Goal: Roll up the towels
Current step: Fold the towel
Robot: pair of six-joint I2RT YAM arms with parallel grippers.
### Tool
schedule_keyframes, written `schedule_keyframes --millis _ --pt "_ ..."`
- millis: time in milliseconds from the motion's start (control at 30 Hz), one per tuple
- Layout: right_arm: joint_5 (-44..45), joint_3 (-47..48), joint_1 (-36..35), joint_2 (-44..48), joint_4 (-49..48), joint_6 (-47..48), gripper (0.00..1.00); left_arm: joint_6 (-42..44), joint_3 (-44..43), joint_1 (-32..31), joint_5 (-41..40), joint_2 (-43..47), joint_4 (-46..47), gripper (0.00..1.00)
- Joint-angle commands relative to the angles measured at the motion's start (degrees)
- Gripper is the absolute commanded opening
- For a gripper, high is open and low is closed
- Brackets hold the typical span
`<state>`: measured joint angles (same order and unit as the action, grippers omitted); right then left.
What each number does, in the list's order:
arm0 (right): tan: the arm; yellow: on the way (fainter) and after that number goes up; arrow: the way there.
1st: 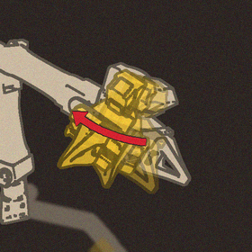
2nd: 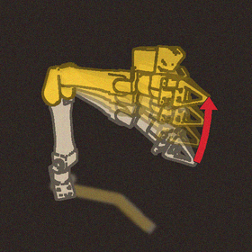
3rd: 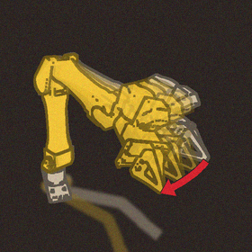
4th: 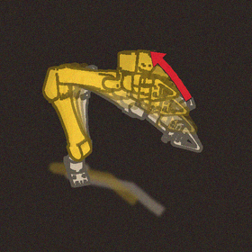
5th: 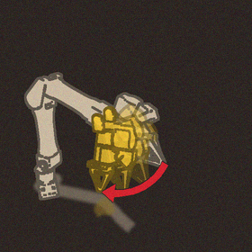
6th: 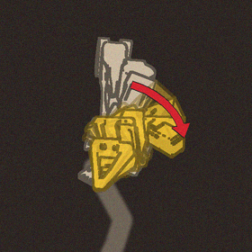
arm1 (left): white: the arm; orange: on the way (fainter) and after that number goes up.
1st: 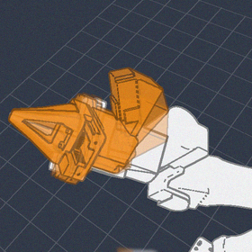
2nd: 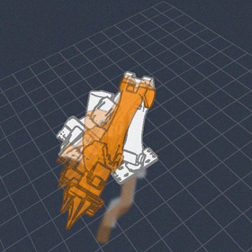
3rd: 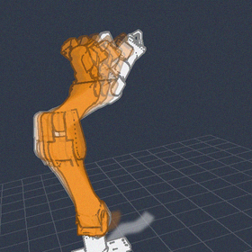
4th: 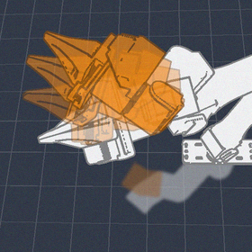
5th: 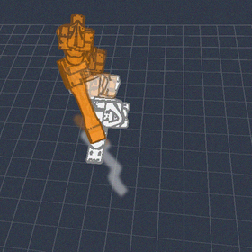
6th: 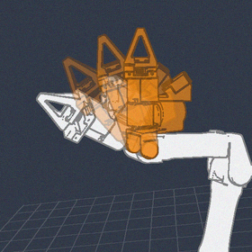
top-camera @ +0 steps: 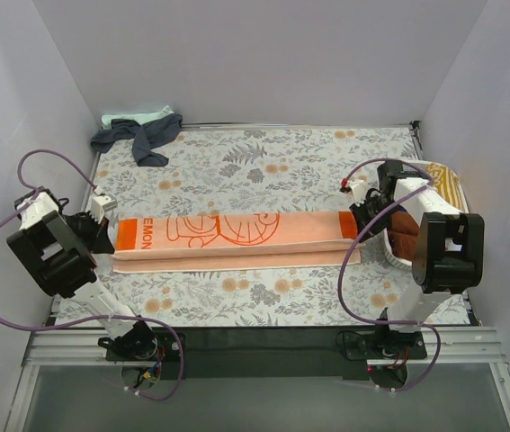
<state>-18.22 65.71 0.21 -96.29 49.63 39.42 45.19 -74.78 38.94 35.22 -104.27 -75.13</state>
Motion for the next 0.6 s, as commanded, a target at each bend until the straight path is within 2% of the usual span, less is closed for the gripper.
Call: schedule_keyframes --millis 0,200,233,267,300,367,400,433,500,567 --pt "0.6 -0.4 0.0 -0.8 0.2 1.5 0.01 2.1 1.6 0.5 -2.1 2.3 2.9 0.00" --pt "-0.1 -0.3 0.0 -0.2 1.6 2.6 0.02 3.1 3.2 0.5 -3.6 2.3 4.8 0.00" --pt "-0.4 -0.1 0.0 0.1 2.3 2.9 0.18 3.3 2.9 0.6 -3.3 2.4 4.5 0.00" --pt "-0.7 0.1 -0.1 0.7 2.9 4.0 0.26 3.8 2.3 0.5 -3.1 2.6 3.1 0.10" --pt "-1.4 0.7 0.0 2.1 4.5 4.5 0.32 4.5 1.6 0.6 -3.0 2.6 1.5 0.14" --pt "-2.3 1.7 -0.1 5.4 5.9 5.7 0.53 7.1 -1.1 1.1 -1.0 2.8 -2.8 0.23" --pt "-3.3 2.8 -0.1 6.5 6.7 6.7 0.60 8.1 -2.0 1.3 -0.2 3.0 -4.0 0.31" --pt "-4.0 3.3 -0.1 7.7 6.9 7.0 0.66 8.2 -3.1 1.5 1.1 3.3 -4.8 0.33" --pt "-6.0 4.6 -0.1 9.6 7.1 6.5 0.68 8.9 -3.8 1.5 2.3 5.0 -4.7 0.37" --pt "-6.9 6.4 -0.1 8.4 7.1 5.0 0.63 9.6 -2.9 1.1 4.3 6.3 -4.6 0.38"
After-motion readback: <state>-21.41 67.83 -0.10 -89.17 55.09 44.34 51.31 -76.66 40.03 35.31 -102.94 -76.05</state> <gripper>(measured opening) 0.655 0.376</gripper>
